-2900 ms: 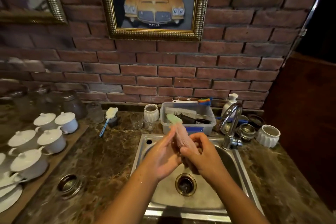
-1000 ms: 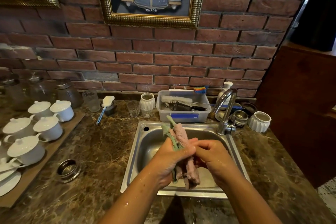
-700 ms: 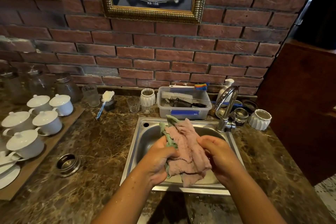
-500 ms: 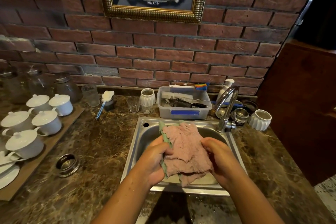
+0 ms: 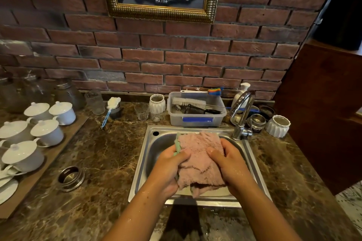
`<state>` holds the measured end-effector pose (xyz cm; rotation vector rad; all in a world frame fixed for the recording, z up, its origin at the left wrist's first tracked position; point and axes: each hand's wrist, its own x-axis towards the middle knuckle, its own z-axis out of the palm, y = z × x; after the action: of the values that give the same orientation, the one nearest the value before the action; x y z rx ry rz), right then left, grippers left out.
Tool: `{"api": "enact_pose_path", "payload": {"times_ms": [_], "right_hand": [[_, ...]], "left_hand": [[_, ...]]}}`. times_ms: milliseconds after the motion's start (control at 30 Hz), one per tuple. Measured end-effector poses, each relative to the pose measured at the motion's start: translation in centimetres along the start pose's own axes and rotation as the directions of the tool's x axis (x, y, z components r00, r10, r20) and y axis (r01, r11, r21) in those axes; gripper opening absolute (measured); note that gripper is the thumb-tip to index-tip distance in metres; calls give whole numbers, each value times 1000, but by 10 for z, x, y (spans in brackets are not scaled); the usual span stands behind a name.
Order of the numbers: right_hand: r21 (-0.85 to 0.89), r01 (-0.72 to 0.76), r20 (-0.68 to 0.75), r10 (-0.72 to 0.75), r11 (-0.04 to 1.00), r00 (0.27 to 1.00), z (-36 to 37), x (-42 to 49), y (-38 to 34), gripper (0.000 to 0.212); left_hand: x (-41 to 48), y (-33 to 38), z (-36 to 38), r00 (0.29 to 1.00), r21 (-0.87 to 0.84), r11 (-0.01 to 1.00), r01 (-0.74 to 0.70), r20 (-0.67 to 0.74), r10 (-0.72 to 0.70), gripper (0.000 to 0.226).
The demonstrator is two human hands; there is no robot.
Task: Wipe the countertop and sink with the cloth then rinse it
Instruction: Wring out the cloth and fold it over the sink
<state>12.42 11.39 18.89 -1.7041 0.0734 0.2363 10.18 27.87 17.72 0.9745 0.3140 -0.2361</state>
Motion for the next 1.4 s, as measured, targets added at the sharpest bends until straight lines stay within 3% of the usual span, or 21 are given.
{"api": "enact_pose_path", "payload": {"times_ms": [267, 400, 567, 767, 933, 1033, 1100, 1167, 1233, 1300, 1400], "right_hand": [[28, 44, 57, -45, 999, 997, -4, -5, 0, 25], [24, 58, 114, -61, 998, 992, -10, -4, -15, 29], [-15, 25, 196, -22, 1000, 980, 0, -7, -23, 36], [98, -8, 243, -16, 995, 970, 0, -11, -23, 34], [-11, -88, 83, 89, 996, 993, 15, -19, -12, 38], [259, -229, 67, 220, 938, 973, 25, -27, -4, 32], [536, -353, 161, 317, 767, 935, 29, -32, -3, 25], [599, -410, 218, 352, 688, 910, 32, -37, 3, 35], [590, -376, 207, 317, 714, 926, 37, -42, 10, 39], [530, -280, 99, 270, 800, 958, 42, -45, 15, 37], [298, -103, -92, 136, 949, 986, 41, -47, 20, 23]], "left_hand": [[-7, -1, -33, 967, -163, 977, 136, 237, -95, 64], [-7, 2, -29, 969, -284, 940, 189, 207, -132, 43], [-8, -3, 0, 984, -182, 972, 149, 120, -128, 50], [-11, -9, -7, 909, -205, 897, 391, 238, -342, 40], [-5, -5, -18, 977, -122, 974, 189, 123, -174, 40], [-7, 0, -22, 989, 77, 992, 100, 98, -107, 30], [-10, 1, -26, 988, 159, 985, 72, 121, -92, 29], [-14, 1, -30, 982, 225, 971, 82, 147, -117, 27], [-17, 2, -31, 972, 268, 954, 136, 152, -181, 29], [-18, 2, -32, 963, 286, 943, 168, 156, -219, 34], [-22, 2, -32, 956, 271, 943, 192, 165, -242, 38]]}}
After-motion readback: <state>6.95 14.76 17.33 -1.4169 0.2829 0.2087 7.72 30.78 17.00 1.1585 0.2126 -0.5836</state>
